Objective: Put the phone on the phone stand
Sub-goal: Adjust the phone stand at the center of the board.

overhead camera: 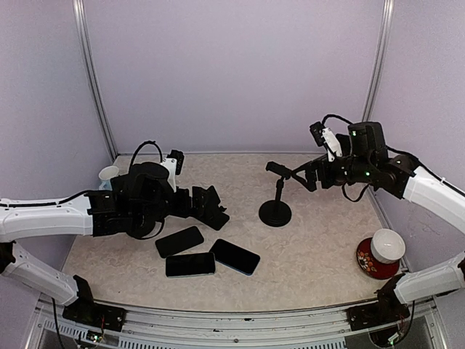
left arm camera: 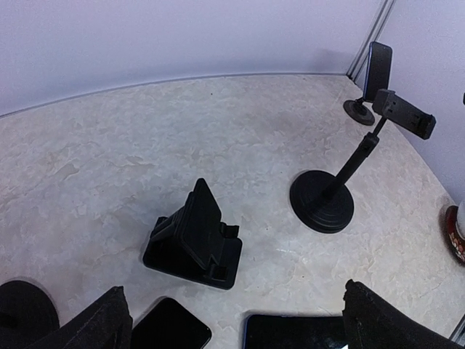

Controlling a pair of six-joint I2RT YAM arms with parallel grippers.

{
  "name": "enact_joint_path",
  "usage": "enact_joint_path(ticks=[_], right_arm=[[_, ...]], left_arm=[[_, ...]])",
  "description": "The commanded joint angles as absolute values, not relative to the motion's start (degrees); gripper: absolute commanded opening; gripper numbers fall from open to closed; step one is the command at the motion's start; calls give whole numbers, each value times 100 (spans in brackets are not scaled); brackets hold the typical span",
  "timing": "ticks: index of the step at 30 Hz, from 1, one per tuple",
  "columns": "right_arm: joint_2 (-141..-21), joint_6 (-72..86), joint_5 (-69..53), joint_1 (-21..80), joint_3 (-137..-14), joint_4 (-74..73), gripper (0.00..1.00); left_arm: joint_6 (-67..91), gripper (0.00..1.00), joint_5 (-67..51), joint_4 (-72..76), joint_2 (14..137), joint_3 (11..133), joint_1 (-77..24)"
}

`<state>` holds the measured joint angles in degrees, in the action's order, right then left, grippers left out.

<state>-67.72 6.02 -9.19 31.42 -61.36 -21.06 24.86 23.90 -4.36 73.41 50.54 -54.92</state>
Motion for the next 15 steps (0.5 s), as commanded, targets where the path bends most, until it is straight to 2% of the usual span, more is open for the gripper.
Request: enact_joint_path(ticks=[1,11,15], right_arm=[[-7054,641,-674,3295,-6275,-1955,100],[-7809,679,837,3612,-6574,-1676,100],[-8046,734,1030,3612,-6532,-1611,100]], left_arm=[[2678,99,2470,-213,7288,4670,-5589],[2803,99,2596,-367,7294,4367,-5660],[2867,99,2593,-338,7181,4167,-5696]])
